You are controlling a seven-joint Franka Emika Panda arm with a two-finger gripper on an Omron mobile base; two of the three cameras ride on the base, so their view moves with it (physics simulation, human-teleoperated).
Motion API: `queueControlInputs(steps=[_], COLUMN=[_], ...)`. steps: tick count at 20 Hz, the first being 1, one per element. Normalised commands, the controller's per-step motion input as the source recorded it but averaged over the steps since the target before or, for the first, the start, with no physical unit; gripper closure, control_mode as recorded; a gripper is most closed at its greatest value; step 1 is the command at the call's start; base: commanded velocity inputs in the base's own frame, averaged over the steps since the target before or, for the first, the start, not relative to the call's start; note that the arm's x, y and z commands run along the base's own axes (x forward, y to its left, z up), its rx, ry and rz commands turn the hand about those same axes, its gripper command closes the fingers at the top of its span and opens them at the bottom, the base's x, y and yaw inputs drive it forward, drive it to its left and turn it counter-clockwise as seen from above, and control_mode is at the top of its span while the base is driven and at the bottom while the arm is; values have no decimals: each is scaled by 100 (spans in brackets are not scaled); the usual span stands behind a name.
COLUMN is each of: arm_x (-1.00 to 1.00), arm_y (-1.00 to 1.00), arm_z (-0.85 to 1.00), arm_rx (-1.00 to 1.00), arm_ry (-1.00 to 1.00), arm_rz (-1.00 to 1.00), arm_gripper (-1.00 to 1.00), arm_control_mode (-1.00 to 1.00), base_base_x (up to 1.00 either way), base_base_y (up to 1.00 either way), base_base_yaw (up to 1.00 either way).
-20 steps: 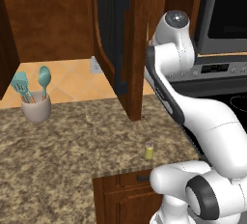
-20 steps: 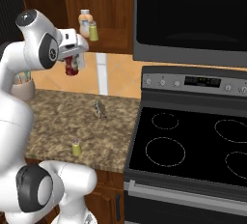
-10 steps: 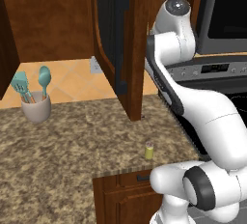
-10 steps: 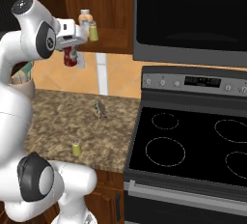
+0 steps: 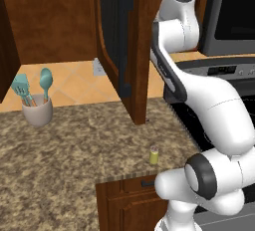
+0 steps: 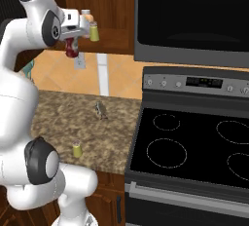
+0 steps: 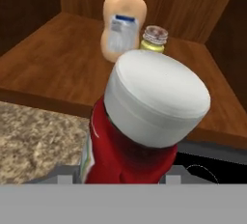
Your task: Put the shaker and condiment bottle from the counter next to their counterparts in the cabinet.
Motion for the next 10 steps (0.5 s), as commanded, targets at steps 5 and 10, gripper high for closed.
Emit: queueControlInputs(steps=[5,10], arm_x=[30,30], arm_y=[22,17], arm_z=[11,17], arm_rx=[-3,0], arm_ry=[0,0], arm_rz=[1,6], arm_gripper=[100,100], arm_control_mode=[-100,-100], base_base_x=[0,0], base_base_y=[0,0], base_base_yaw=[0,0])
